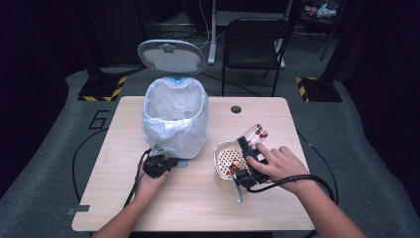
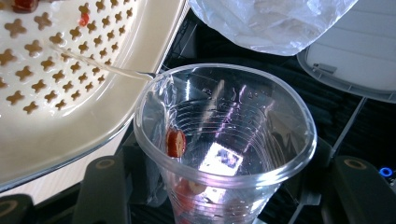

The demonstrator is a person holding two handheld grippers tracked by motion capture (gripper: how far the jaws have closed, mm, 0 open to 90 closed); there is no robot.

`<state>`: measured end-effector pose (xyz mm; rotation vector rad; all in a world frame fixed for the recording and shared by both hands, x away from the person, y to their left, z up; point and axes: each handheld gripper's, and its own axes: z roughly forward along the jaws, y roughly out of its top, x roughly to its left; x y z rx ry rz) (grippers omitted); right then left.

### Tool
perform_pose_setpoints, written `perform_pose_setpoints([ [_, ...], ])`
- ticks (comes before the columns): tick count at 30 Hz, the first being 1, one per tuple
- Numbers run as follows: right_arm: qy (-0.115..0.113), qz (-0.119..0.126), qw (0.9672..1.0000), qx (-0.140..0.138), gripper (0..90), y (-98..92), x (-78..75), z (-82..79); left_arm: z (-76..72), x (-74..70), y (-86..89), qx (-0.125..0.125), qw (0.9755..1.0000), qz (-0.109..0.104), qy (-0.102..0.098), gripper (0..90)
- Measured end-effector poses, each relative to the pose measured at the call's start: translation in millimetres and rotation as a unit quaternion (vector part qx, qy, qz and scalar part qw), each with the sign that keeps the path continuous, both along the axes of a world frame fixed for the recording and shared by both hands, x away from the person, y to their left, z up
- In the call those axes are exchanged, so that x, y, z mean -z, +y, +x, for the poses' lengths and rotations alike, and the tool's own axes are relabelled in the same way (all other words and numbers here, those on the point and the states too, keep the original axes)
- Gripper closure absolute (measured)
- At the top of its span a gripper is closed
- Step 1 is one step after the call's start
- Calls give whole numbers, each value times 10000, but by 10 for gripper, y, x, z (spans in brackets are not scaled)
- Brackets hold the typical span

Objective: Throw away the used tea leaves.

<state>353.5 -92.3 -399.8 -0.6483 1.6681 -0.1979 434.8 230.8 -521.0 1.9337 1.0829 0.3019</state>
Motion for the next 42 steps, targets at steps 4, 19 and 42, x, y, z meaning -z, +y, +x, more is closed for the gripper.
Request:
perform_pose_setpoints([
  [4, -56, -157, 9999, -39, 390, 15, 4, -2, 11, -2, 13, 85, 9999, 73, -57, 900],
  [19, -51, -233, 9997, -90, 390, 11, 15, -7, 11, 0, 10, 68, 9999, 70, -74, 900],
  [42, -116, -441, 9987, -248, 390, 39, 39, -33, 11, -2, 12, 82, 9999, 73, -56, 900],
])
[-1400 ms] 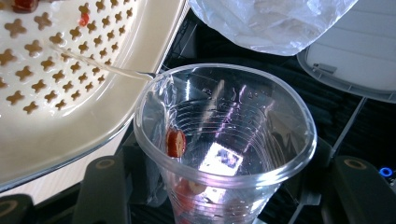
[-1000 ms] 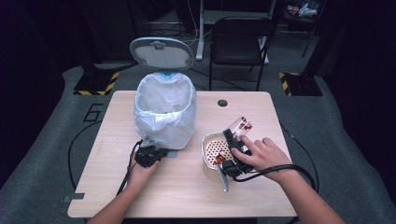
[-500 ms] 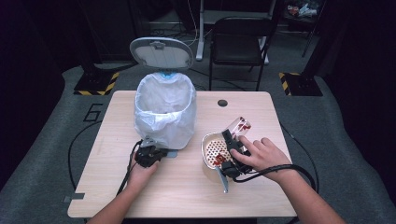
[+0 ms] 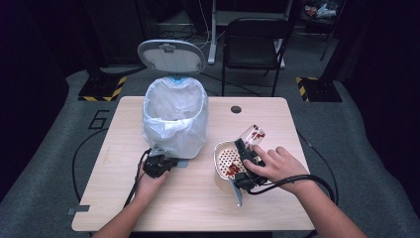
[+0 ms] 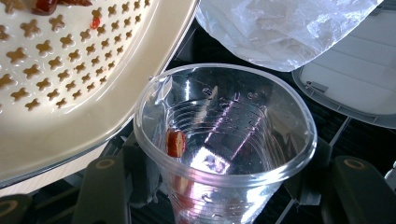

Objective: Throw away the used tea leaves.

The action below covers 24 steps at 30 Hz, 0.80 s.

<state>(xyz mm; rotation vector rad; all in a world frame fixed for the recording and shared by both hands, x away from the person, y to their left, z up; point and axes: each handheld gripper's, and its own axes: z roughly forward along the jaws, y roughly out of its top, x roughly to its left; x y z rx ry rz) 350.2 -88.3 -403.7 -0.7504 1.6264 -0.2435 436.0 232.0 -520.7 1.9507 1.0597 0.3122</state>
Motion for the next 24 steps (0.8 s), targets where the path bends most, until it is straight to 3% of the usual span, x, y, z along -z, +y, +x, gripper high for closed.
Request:
perform_pose_setpoints([
  [15, -3, 77, 10000, -21, 390, 0, -9, -9, 0, 0, 2, 6, 10000, -9, 8, 900],
  [21, 69, 277, 9996, 27, 389, -4, -24, -17, 1, 0, 2, 6, 10000, -4, 5, 900],
  [24, 211, 515, 9984, 53, 389, -9, -57, -17, 0, 3, -1, -19, 10000, -10, -13, 900],
])
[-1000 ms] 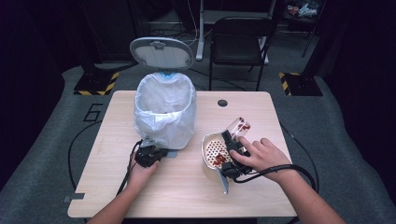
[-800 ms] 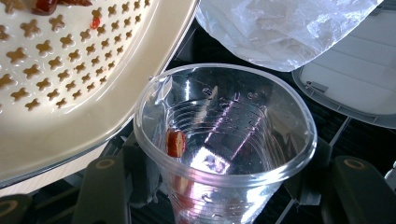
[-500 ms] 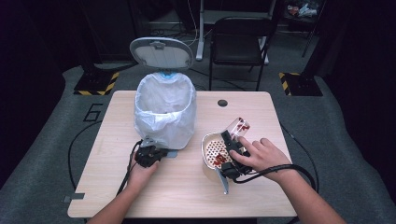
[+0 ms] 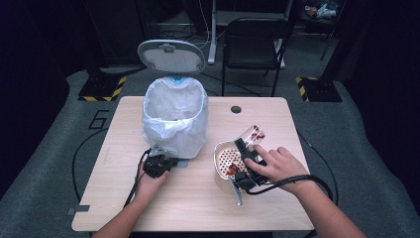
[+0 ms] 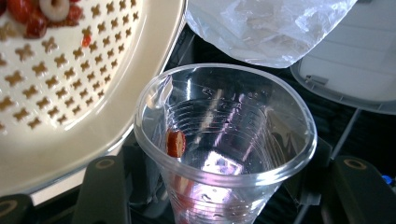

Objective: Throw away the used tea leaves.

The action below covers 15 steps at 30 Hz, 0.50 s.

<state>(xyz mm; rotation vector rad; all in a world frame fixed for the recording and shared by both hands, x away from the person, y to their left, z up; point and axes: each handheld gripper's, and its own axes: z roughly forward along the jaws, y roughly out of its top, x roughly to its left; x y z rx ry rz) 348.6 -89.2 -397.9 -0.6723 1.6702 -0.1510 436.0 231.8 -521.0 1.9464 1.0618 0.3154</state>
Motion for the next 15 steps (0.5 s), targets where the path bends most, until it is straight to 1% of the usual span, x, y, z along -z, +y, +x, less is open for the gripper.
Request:
perform_pose_setpoints([
  [1, 49, 96, 9999, 21, 389, -5, -3, 0, 0, -3, 3, 20, 10000, 10, 17, 900],
  [4, 135, 175, 9997, 39, 389, -14, -15, 11, 1, 0, 2, 12, 10000, -16, 6, 900],
  [5, 160, 301, 9994, 104, 389, -27, -2, 8, 1, 0, 2, 12, 10000, -16, 6, 900],
  [7, 197, 452, 9987, 141, 389, -30, 12, 5, 1, 0, 0, 8, 10000, -4, -3, 900],
  [8, 238, 567, 9979, 191, 389, -41, 28, -2, 1, 2, 0, 4, 10000, -21, -9, 900],
  [10, 234, 527, 9982, 145, 389, -34, 10, 5, 2, -1, 3, 24, 10000, -11, 7, 900],
  [15, 283, 629, 9975, 163, 389, -39, 21, 6, 5, -1, 5, 37, 10000, -9, -13, 900],
])
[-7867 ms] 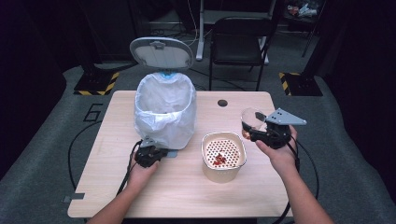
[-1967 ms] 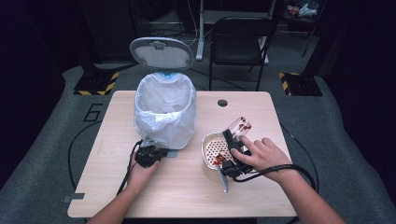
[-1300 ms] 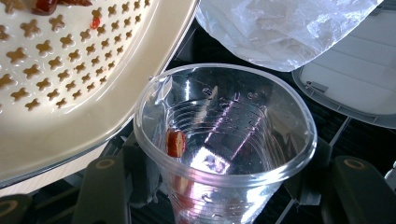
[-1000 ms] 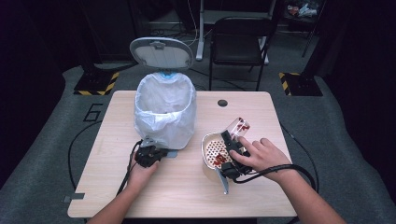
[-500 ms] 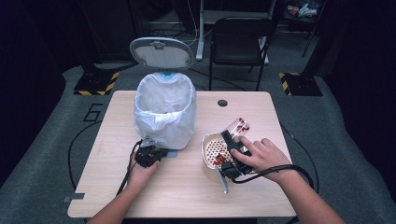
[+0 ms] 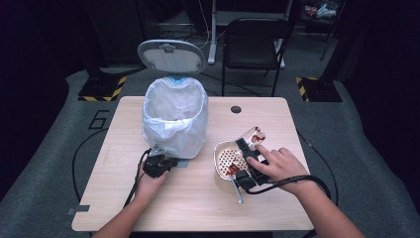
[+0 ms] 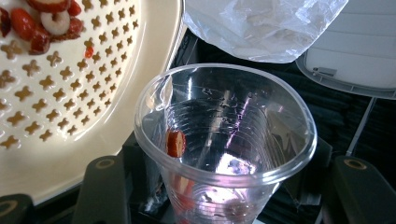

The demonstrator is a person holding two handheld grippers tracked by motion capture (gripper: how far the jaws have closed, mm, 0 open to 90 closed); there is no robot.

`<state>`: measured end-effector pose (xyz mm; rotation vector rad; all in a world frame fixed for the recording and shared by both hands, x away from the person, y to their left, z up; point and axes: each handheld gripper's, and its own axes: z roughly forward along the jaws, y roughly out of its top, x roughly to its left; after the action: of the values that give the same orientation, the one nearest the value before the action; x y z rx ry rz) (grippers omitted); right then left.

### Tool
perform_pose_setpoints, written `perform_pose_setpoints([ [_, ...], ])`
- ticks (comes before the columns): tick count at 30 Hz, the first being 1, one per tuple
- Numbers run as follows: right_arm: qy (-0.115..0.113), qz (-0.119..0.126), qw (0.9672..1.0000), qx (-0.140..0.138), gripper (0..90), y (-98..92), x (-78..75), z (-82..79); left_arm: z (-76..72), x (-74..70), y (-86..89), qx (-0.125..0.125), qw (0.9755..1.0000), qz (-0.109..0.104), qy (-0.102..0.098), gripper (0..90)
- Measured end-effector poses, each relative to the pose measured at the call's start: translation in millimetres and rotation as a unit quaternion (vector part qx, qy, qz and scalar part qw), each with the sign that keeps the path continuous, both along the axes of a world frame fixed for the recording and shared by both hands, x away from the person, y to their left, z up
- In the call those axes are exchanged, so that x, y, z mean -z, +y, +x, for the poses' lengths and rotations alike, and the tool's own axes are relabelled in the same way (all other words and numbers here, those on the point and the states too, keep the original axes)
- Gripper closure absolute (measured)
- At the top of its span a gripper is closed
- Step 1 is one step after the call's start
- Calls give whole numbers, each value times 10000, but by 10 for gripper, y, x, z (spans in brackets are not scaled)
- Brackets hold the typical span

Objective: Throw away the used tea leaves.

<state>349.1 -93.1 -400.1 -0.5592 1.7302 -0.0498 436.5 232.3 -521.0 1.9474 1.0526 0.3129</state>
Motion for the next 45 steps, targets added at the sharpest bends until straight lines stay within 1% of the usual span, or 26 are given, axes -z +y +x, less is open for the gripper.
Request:
perform_pose_setpoints([
  [1, 36, 23, 10000, 11, 389, -1, -7, 0, -5, 3, -5, -27, 10000, -32, 54, 900],
  [4, 138, 256, 9996, 27, 389, -9, -13, 6, 0, 0, 3, 10, 10000, 26, 25, 900],
  [8, 51, 256, 9997, -26, 389, -10, -14, 7, 1, -2, 5, 16, 10000, 44, 30, 900],
  [10, 59, 449, 9990, 71, 389, -20, 15, -3, 3, 1, 6, 10, 10000, 18, 33, 900],
  [11, -34, 302, 9995, -62, 390, -1, -10, 4, 3, 1, 6, 10, 10000, 18, 33, 900],
  [12, 29, 559, 9984, 51, 389, -20, 17, -5, 4, -3, 11, 25, 10000, 72, 24, 900],
  [14, 44, 614, 9981, 81, 389, -20, 14, -6, -3, -1, -2, -15, 10000, 8, 47, 900],
  [15, 39, 799, 9968, 56, 389, -26, 11, -7, -2, -1, 1, -16, 10000, 19, 51, 900],
  [16, 27, 781, 9969, 16, 389, -21, -5, -2, -2, 1, 0, -15, 10000, -1, 48, 900],
  [20, 104, 1270, 9919, 11, 389, -23, -64, -8, -3, -2, 1, -13, 10000, 13, 54, 900],
  [22, 220, 1661, 9858, 117, 389, -29, -52, -22, -2, -1, 1, -13, 10000, 19, 51, 900],
  [23, 277, 1695, 9851, 74, 389, -26, -76, -10, -4, -2, -2, -17, 10000, 6, 50, 900],
  [25, 395, 1967, 9796, 94, 389, -38, -83, -6, -3, 0, -3, -27, 10000, -3, 49, 900],
  [26, 395, 1967, 9796, 94, 389, -38, -83, -6, -3, 0, -3, -27, 10000, -3, 49, 900],
  [27, 479, 2197, 9743, 127, 389, -52, -88, 1, -4, -9, 6, 25, 9999, 25, 96, 900],
  [30, 592, 2544, 9652, 158, 389, -78, -113, 9, -3, -1, 0, -16, 10000, 11, 51, 900],
  [32, 674, 2831, 9566, 175, 389, -96, -139, 10, -3, -2, 0, -10, 10000, 20, 50, 900],
  [33, 702, 2957, 9525, 175, 389, -103, -148, 8, 2, -5, 14, 38, 9999, 125, 45, 900],
  [35, 739, 3139, 9464, 166, 389, -109, -161, 7, 1, -4, 11, 25, 9999, 103, 42, 900],
  [36, 739, 3139, 9464, 166, 389, -109, -161, 7, 1, -4, 11, 25, 9999, 103, 42, 900],
  [37, 762, 3252, 9424, 161, 389, -114, -174, 7, 0, -1, 6, -3, 10000, 81, 28, 900],
  [38, 781, 3291, 9409, 147, 389, -117, -180, 7, 0, -1, 6, -1, 10000, 82, 30, 900],
  [40, 839, 3429, 9355, 133, 389, -123, -194, 7, -3, 0, -2, -24, 10000, 2, 54, 900],
  [42, 936, 3695, 9244, 124, 389, -136, -208, 8, -2, -1, 0, -21, 10000, 8, 55, 900],
  [43, 1006, 3864, 9168, 117, 389, -148, -217, 13, -2, -1, 1, -16, 10000, 15, 54, 900],
  [45, 1081, 4069, 9070, 116, 389, -161, -226, 19, -3, -1, -1, -18, 10000, 19, 49, 900],
])
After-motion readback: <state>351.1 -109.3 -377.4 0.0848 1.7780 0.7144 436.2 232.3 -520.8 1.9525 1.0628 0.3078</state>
